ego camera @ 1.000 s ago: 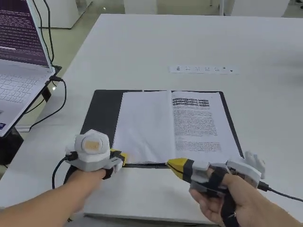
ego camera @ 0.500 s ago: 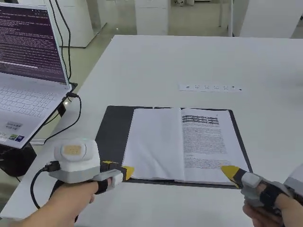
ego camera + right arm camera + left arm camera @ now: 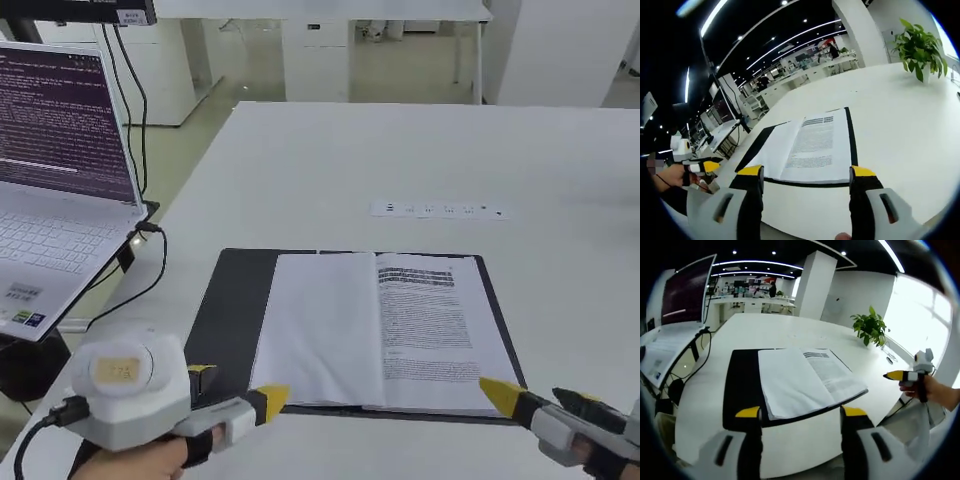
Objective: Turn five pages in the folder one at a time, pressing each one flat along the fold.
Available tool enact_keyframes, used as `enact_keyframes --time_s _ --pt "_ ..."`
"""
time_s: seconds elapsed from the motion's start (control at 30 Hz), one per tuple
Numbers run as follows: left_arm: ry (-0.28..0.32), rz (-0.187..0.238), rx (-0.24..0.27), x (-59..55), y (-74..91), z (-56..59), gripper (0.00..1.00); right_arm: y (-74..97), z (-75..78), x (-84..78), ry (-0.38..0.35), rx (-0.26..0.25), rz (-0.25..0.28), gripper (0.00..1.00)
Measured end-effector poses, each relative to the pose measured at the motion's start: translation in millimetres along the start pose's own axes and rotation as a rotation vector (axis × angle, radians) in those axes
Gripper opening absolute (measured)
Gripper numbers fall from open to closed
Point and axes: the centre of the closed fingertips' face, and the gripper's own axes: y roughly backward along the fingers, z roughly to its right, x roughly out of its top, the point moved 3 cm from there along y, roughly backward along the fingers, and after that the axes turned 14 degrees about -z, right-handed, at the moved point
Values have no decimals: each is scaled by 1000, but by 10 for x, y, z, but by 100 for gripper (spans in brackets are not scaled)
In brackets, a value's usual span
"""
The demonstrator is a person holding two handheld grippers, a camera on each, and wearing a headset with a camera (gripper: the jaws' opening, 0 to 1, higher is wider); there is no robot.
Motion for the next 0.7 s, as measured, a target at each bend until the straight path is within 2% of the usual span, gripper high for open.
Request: enact_keyframes --time_s 0.07,0.13,0.2,0.23,0.27,0.3,0.33,0.47,0.53,0.6,0.7 --pt "-31 -24 27 -46 2 5 72 34 71 -50 39 -31 -25 78" --pt "-59 -21 49 -69 15 11 74 79 86 -49 75 -51 -28 82" --pt "-75 -14 57 -79 26 35 81 119 95 -6 137 -83 -13 88" --pt "-104 -16 75 -91 33 40 85 149 115 27 188 -125 5 92" --pt "-116 -24 84 -106 36 45 87 160 121 40 221 -143 13 96" --pt "-120 -28 99 -119 47 53 89 167 118 36 258 -157 17 100" --pt "-123 -29 101 -126 50 60 90 167 110 8 275 -154 4 99" --pt "-106 -29 101 -136 64 65 90 128 101 -115 244 -121 -41 100" --pt "-108 -13 105 -104 87 83 89 141 97 -120 235 -123 -35 100" --pt "-113 -5 101 -73 103 116 89 176 80 -64 252 -126 -4 100" --pt "-120 -5 102 -48 104 138 88 191 84 -26 235 -113 -1 100"
